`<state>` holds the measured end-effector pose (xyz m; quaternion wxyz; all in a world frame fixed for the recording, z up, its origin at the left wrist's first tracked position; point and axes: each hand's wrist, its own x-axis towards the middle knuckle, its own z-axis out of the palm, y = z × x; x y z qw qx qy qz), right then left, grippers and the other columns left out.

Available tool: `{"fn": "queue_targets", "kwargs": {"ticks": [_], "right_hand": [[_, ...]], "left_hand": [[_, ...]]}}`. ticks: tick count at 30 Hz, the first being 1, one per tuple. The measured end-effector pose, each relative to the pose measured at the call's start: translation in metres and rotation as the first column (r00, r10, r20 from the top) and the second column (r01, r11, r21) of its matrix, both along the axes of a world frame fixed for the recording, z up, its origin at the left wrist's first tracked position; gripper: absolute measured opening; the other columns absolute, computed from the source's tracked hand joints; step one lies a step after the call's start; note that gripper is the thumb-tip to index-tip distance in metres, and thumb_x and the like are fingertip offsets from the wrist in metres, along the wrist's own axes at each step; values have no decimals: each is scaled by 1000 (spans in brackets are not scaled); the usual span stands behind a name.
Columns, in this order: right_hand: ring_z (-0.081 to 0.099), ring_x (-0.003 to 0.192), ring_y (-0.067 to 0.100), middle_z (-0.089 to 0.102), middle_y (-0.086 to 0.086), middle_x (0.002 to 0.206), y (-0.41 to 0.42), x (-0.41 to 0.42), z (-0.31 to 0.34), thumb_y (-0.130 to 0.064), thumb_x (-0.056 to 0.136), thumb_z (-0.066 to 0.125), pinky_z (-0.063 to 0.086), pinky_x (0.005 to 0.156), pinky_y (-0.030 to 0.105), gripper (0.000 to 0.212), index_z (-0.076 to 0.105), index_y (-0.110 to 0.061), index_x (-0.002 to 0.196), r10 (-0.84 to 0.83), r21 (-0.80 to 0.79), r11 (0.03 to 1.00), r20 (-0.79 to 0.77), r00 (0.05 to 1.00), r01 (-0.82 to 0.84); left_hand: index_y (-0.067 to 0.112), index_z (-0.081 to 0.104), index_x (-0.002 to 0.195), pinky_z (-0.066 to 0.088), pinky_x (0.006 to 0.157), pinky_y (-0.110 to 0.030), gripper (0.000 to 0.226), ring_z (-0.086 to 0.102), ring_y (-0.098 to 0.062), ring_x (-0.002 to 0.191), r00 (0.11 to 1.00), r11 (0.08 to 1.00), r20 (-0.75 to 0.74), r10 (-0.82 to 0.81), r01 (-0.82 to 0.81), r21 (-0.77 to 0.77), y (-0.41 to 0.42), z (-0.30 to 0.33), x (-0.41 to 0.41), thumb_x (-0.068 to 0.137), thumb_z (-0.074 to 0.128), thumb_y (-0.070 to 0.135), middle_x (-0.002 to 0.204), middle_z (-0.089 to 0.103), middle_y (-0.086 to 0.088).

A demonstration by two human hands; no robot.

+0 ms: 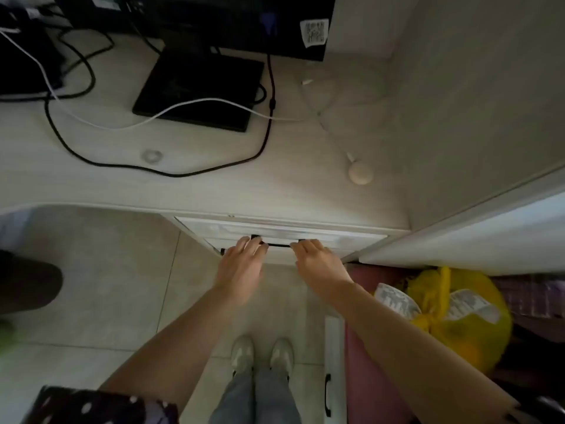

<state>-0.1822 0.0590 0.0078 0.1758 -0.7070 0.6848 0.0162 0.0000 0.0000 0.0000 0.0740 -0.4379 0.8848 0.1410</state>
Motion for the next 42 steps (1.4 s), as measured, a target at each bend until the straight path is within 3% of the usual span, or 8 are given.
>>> {"fn": "queue_targets", "kwargs": {"ticks": [4, 9, 18, 23, 26, 30, 36, 42], "right_hand": [[41, 126, 32, 48, 14, 134, -14, 1, -16, 6, 83, 47, 48, 91, 44, 54, 42, -3, 135, 7, 70, 997, 74, 997, -12], [49, 119, 39, 57, 20, 123, -10, 4, -34, 12, 71, 55, 52, 86, 50, 54, 53, 5, 124, 5, 39, 999, 89, 996, -9], [37, 126, 26, 46, 7, 135, -5, 11, -22, 7, 76, 55, 43, 102, 38, 61, 44, -7, 134, -69, 82, 995, 118, 991, 59], [40, 126, 29, 50, 9, 134, 14, 18, -20, 9, 75, 53, 45, 99, 40, 60, 47, -5, 133, -78, 82, 994, 140, 987, 67], [39, 130, 29, 49, 9, 136, 30, 23, -20, 7, 76, 57, 44, 102, 41, 61, 46, -6, 135, -66, 89, 995, 149, 987, 53], [38, 130, 24, 46, 4, 139, 42, 30, -13, 1, 81, 59, 40, 106, 35, 61, 42, -10, 138, -53, 113, 993, 123, 991, 40], [39, 128, 23, 44, 5, 138, 55, 38, -2, -1, 83, 60, 41, 106, 34, 57, 41, -10, 136, -3, 155, 988, 100, 995, -13], [57, 97, 25, 59, 7, 110, 52, 22, 34, 0, 71, 73, 57, 69, 35, 44, 63, -11, 112, -47, -127, 990, 52, 998, 54]], "left_hand": [[11, 36, 145, 36, 108, -44, 64, 29, -32, 141, 998, 999, 57, -11, 8, 48, -2, -12, -8, 87, 60, 14, 154, 32, -7], [12, 48, 139, 48, 97, -44, 76, 49, -35, 127, 998, 999, 69, 2, -6, 47, 1, -21, -3, 69, 77, 13, 145, 47, -7], [17, 7, 153, 14, 120, -42, 71, 3, -31, 148, 993, 991, 117, 1, -17, 133, 14, -13, -2, 95, 47, 19, 162, 1, -2], [12, 33, 146, 29, 114, -42, 64, 23, -32, 144, 998, 995, 62, -16, 10, 95, 25, -4, 6, 87, 56, 10, 155, 30, -8], [9, 64, 113, 53, 88, -39, 46, 56, -29, 118, 987, 992, -109, -120, 114, -57, 26, 8, 13, 68, 68, -1, 123, 62, -8], [10, 64, 103, 47, 88, -37, 31, 56, -28, 110, 926, 916, -199, -320, 249, -313, 10, 29, 21, 76, 52, -1, 116, 61, -5], [11, 60, 120, 49, 92, -37, 55, 63, -29, 100, 998, 997, -25, -57, 55, -54, -11, 34, 28, 68, 78, 10, 114, 66, -7], [9, 68, 102, 53, 82, -37, 45, 66, -32, 81, 999, 998, 25, -36, 37, -45, -8, 29, 30, 61, 85, 15, 88, 69, -8]]}}
